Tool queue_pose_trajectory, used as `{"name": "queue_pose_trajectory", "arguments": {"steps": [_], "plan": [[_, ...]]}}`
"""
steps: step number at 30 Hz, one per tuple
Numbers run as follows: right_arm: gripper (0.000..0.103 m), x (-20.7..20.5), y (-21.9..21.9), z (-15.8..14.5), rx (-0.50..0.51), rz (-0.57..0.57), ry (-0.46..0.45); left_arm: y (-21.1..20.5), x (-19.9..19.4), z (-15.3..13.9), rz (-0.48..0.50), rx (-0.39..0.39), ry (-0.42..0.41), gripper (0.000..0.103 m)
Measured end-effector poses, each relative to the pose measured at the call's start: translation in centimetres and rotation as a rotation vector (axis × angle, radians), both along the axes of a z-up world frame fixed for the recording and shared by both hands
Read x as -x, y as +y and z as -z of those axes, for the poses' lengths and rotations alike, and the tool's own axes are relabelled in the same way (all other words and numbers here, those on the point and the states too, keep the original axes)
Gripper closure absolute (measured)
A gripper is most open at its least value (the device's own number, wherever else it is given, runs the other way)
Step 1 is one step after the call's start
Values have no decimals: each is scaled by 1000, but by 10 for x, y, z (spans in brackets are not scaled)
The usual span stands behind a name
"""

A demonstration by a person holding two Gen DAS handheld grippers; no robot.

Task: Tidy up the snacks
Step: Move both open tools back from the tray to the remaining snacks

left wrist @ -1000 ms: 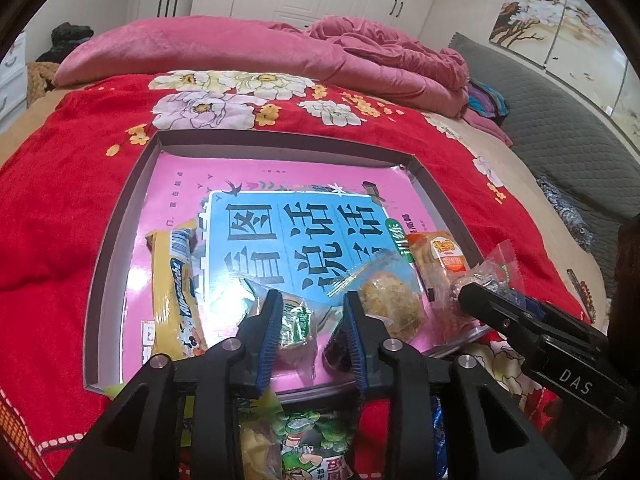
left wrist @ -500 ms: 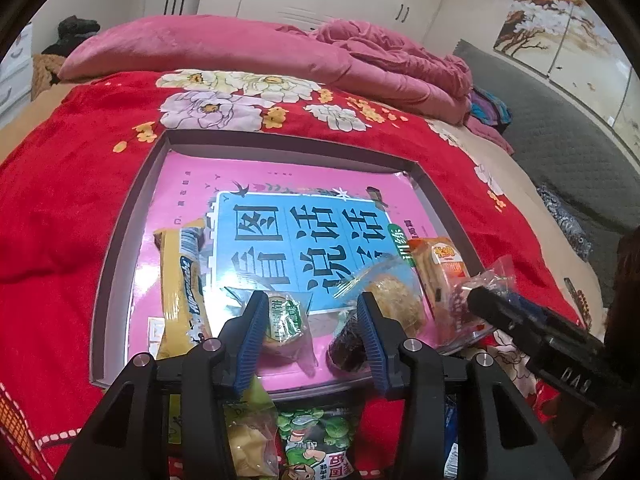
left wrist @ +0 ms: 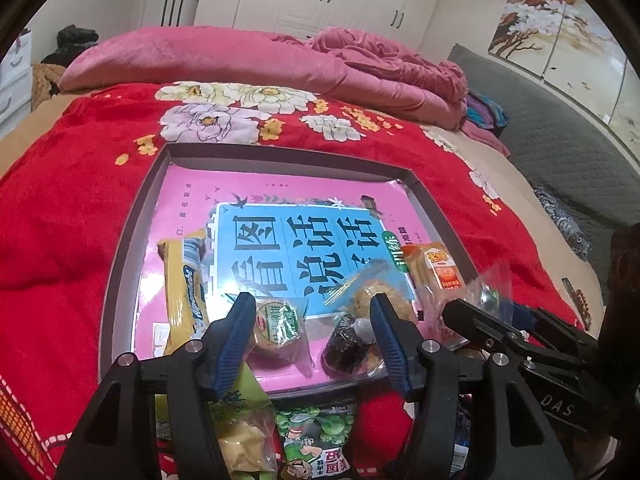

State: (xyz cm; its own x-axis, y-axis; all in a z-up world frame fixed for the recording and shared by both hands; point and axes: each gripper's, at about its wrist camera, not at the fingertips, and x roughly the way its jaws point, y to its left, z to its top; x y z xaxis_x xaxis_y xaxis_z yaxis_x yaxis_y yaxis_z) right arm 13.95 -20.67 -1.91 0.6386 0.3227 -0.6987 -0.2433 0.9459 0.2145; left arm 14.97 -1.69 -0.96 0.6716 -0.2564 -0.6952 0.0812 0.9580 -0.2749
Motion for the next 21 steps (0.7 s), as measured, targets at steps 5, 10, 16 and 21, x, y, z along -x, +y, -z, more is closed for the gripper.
{"name": "queue_pose_trajectory", "arguments": {"steps": [5, 10, 16, 21], "plan": [[43, 0, -3, -2, 3, 13, -8, 1, 1, -2, 0, 1, -6, 37], [41, 0, -10, -6, -8, 39, -21, 4, 3, -5, -6, 7, -18, 32], [35, 2, -20, -14, -36, 66, -55, 8, 7, -10, -19, 5, -44, 28], [32, 5, -22, -18, -43, 63, -74, 11, 11, -14, -29, 1, -65, 27]]}}
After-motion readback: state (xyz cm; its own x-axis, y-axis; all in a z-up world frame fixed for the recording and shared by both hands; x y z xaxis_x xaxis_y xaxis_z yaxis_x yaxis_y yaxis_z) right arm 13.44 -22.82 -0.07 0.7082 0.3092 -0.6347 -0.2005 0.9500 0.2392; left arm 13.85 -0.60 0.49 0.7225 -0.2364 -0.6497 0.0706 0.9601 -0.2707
